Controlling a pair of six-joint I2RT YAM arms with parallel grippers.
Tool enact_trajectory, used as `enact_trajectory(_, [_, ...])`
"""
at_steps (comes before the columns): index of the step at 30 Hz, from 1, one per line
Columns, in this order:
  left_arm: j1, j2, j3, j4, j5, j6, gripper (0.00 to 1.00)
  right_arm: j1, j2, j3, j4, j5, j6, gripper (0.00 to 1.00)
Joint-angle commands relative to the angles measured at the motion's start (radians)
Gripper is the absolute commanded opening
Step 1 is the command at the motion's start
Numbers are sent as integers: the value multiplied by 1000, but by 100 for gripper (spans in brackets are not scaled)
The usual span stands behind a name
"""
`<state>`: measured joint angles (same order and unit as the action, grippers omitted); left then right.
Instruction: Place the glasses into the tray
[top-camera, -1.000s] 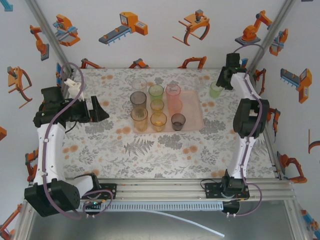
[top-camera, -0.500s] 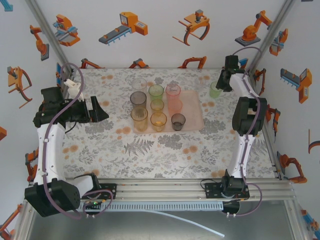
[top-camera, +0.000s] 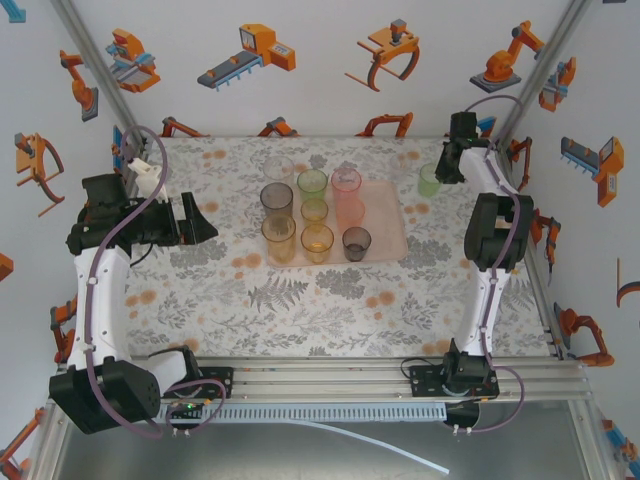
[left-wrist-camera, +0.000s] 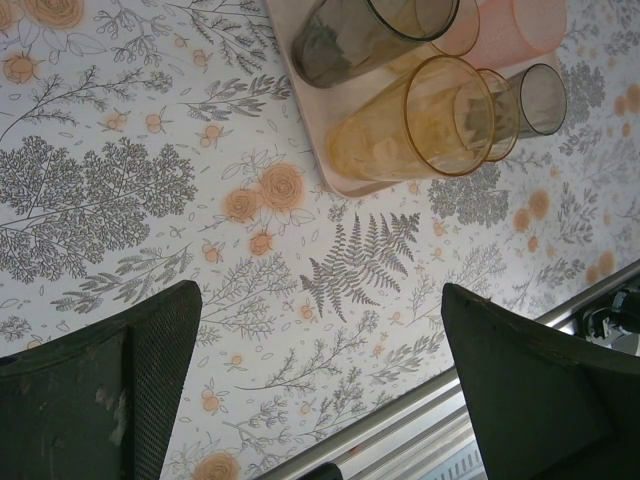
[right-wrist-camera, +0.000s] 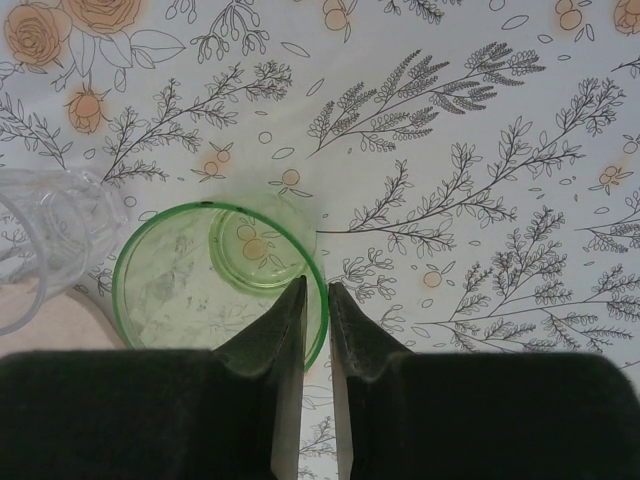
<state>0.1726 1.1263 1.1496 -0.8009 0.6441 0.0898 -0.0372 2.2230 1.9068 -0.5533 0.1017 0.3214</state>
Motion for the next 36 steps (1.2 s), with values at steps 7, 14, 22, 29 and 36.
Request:
enact_trajectory(7, [7, -2, -8, 0, 11, 3, 97, -10, -1, 1, -11, 16, -19, 11])
enact_trajectory(14, [7, -9, -8, 0, 14, 1, 97, -10, -27, 3, -20, 15, -26, 7])
enact_trajectory(22, [8, -11, -7, 0, 15, -1, 97, -9, -59, -4, -27, 16, -41, 4])
enact_trajectory(29, [7, -11, -5, 1, 14, -3, 97, -10, -90, -11, -26, 12, -50, 2])
enact_trajectory(36, [7, -11, -5, 3, 13, -2, 97, -10, -120, -36, -18, 0, -49, 2])
